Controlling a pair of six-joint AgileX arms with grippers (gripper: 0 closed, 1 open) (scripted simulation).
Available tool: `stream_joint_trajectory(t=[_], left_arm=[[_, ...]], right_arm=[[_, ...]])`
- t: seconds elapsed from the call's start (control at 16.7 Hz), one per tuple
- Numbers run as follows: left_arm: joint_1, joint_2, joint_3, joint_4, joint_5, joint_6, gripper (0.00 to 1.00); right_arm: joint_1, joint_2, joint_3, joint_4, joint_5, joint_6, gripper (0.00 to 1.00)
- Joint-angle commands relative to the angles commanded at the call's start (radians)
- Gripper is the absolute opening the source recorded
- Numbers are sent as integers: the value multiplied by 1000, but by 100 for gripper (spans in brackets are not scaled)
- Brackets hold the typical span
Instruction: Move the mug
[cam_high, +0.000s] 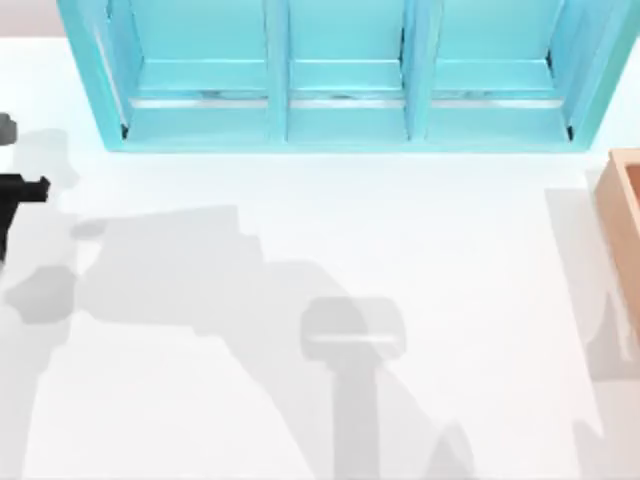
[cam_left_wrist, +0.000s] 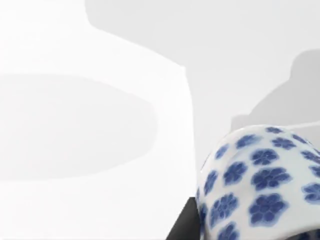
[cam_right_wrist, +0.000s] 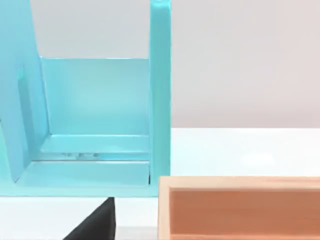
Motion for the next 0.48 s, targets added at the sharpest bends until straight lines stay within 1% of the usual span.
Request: stream_joint_trajectory(t=[0.12,0.24,0.36,0.48], left_arm=[[130,-23,17,-32,0,130,0],[219,-48,30,-53,2,218,0],[266,-68,36,-62,5,264,0],[274,-71,36,-63,5,272,0]], right_arm=[[0,0,0,0,0,0,100],[0,0,0,0,0,0,100],[0,0,0,0,0,0,100],[0,0,0,0,0,0,100]])
